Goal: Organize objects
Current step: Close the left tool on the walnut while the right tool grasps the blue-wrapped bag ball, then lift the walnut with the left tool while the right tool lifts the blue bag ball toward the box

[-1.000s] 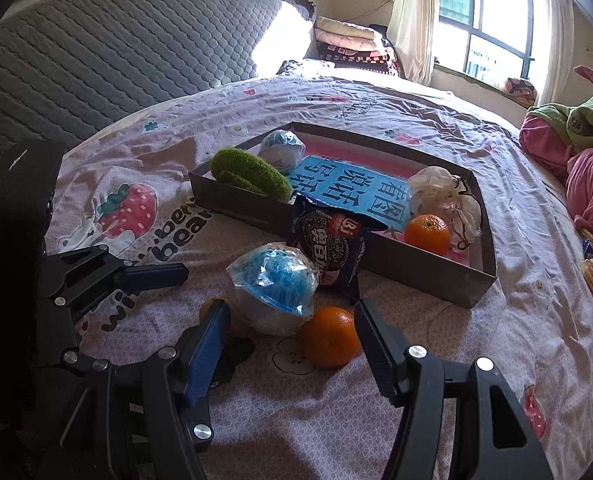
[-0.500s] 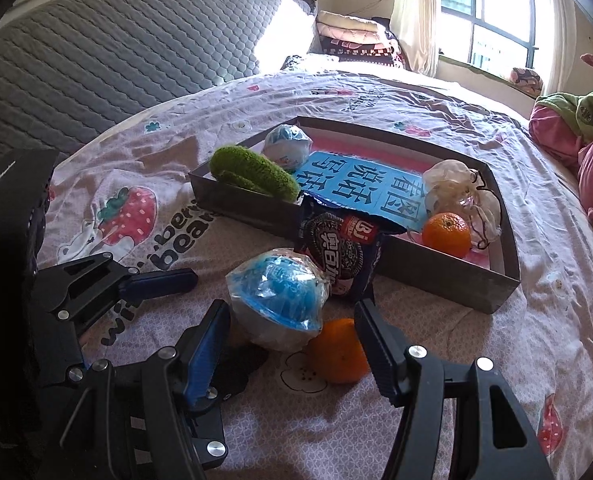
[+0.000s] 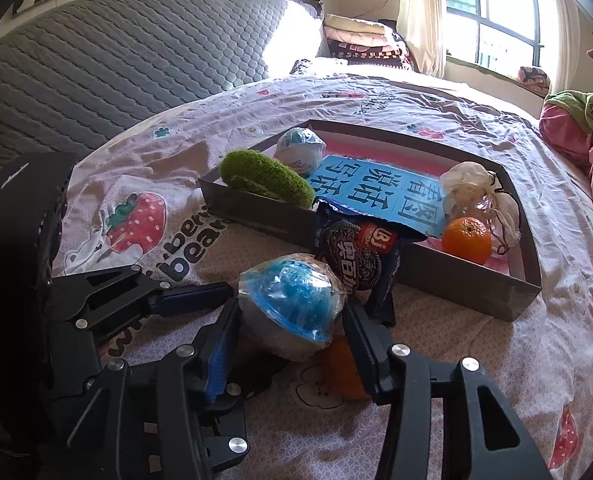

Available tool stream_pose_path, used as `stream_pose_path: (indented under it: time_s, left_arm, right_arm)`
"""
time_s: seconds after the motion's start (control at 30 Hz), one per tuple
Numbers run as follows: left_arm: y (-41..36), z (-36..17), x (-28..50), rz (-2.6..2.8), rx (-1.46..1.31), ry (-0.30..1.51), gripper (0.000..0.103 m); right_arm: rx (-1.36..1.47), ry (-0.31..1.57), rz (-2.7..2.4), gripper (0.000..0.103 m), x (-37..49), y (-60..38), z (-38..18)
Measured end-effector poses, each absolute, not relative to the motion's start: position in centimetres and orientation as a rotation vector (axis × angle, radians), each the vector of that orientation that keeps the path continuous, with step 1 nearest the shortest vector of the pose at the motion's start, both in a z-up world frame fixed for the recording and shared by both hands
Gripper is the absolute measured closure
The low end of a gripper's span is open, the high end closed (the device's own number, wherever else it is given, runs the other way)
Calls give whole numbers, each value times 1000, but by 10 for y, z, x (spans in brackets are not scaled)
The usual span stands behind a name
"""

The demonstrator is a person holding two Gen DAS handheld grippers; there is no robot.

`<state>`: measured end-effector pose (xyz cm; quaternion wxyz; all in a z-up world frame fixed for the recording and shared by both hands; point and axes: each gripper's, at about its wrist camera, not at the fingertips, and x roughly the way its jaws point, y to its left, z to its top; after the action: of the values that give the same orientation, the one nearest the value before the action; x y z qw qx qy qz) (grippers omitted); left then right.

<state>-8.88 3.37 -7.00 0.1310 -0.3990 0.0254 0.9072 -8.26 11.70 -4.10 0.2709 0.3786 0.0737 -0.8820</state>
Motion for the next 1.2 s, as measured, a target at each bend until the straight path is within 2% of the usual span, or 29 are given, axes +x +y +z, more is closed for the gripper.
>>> stream_pose_path:
  time_s: [0.1,0.73,1.2]
  left_arm:
    - [36,-70,-88,2620,-1144,77,68]
    - [23,-55,-87,2646,-1098,0,68]
    - [13,-34,-86,2724,-1057,-12,68]
  right_arm:
    - [1009,186,-2381,52,-81,119,-40]
    - [949,-89,-2419,52,-81,167,-28]
    - [888,-151,-2437,52,-78,179,-14]
